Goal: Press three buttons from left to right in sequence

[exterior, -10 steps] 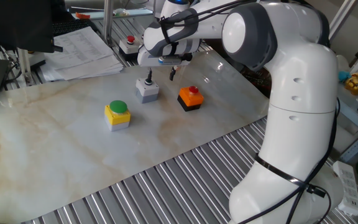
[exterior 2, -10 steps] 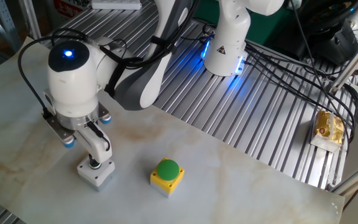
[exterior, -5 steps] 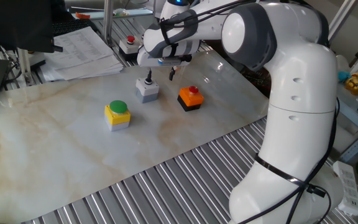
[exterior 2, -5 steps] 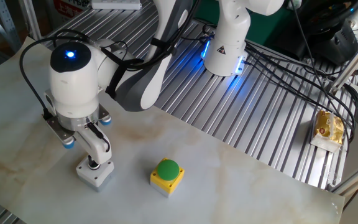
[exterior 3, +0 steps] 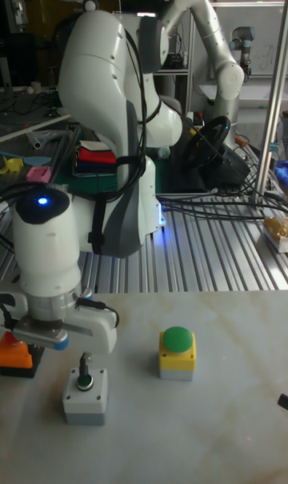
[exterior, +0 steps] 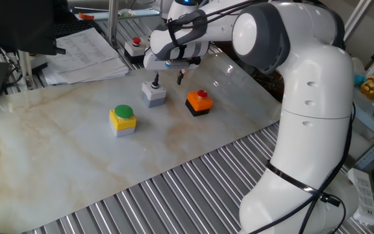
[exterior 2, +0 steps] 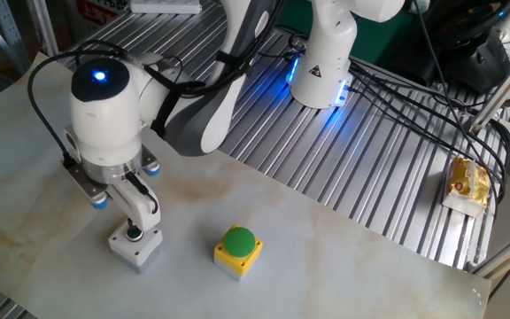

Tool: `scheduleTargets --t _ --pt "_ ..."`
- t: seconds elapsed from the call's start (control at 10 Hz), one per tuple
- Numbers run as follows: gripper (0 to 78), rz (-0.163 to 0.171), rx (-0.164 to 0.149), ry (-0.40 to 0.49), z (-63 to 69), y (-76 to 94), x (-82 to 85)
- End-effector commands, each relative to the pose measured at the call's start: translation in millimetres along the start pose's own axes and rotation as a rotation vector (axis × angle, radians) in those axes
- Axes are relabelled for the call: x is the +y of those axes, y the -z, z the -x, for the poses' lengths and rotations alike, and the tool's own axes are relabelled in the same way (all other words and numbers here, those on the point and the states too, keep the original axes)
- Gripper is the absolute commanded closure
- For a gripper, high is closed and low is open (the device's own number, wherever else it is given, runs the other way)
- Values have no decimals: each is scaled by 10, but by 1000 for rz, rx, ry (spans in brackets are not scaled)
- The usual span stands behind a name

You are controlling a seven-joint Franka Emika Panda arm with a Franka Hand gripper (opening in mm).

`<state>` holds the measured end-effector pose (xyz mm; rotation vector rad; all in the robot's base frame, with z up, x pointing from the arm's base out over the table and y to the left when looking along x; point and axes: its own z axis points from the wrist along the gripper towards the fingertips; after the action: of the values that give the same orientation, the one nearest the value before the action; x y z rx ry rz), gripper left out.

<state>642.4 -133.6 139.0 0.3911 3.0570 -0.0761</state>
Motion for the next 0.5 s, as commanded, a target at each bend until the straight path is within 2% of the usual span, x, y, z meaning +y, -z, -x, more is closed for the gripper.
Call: scheduleTargets --t 0.1,0.5 --pt "1 -8 29 3 -13 367 -104" --pt "1 9 34 -4 -30 404 -89"
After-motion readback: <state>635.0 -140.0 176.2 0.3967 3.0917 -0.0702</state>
